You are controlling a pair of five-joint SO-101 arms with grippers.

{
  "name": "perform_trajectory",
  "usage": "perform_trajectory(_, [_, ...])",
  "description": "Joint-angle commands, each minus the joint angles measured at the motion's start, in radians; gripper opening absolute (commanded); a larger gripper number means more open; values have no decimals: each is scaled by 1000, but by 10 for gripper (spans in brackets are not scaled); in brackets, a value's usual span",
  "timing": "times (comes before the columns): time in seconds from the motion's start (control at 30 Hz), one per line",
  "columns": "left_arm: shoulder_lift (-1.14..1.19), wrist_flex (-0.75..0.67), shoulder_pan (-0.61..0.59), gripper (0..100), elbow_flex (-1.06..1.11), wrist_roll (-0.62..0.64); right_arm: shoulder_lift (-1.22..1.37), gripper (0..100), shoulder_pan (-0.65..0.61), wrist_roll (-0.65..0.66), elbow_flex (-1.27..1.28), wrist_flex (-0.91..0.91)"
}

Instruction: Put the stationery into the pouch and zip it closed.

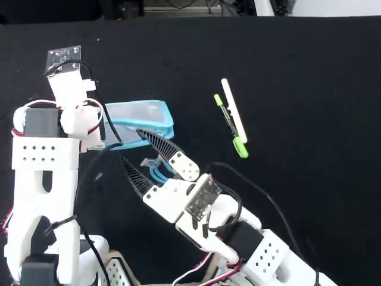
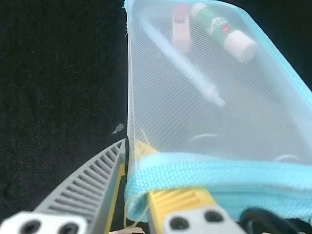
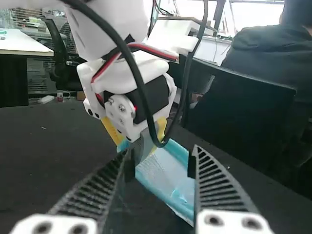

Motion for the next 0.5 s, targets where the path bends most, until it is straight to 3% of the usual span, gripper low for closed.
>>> perform_trajectory(0.0, [12, -11, -1, 30, 27, -9, -30, 128, 25, 0, -74, 6])
perform_trajectory(0.27, [12, -11, -1, 30, 27, -9, -77, 37, 338, -2, -125, 55])
perform_trajectory(0.47, [12, -32, -1, 30, 48, -9, -87, 50, 631, 25, -423, 373])
